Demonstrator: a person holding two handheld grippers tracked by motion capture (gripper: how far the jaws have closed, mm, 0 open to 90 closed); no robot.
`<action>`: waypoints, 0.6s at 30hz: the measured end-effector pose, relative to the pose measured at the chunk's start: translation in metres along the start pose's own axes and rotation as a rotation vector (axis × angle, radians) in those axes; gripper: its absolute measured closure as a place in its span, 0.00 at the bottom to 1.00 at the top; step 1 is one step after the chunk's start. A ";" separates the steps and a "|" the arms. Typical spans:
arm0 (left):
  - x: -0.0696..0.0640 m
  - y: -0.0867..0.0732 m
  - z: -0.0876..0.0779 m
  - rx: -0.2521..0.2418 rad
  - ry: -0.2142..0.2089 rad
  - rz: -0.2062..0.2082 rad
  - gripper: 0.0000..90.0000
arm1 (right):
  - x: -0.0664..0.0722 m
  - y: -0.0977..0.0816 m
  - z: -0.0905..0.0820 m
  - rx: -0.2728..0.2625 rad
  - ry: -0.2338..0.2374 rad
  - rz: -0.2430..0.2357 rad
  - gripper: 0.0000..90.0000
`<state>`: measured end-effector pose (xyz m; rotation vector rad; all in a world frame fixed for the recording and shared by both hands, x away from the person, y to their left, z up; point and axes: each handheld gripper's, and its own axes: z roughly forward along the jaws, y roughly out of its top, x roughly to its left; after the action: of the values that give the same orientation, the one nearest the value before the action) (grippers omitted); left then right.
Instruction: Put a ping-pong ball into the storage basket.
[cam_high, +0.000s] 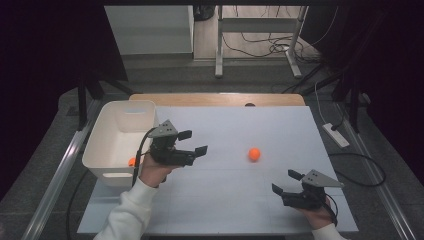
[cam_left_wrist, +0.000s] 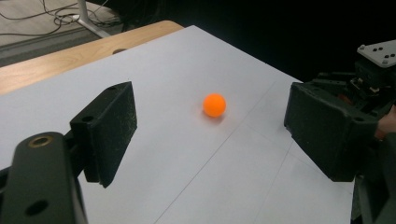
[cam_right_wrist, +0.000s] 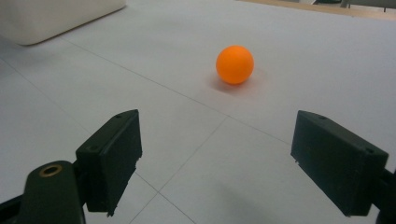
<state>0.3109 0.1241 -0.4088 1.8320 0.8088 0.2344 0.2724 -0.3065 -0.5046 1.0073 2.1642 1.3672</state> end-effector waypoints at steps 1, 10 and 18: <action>0.000 0.000 0.001 0.002 -0.001 0.000 0.20 | 0.000 0.000 0.000 -0.001 0.000 0.000 0.18; -0.004 -0.002 0.013 0.021 -0.019 0.001 0.20 | 0.000 0.000 0.000 0.000 -0.002 0.001 0.18; -0.009 -0.003 0.026 0.049 -0.024 0.018 0.20 | 0.000 0.000 -0.001 0.002 -0.002 0.003 0.18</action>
<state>0.3161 0.0995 -0.4205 1.8852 0.7880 0.2053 0.2717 -0.3067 -0.5045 1.0125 2.1642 1.3655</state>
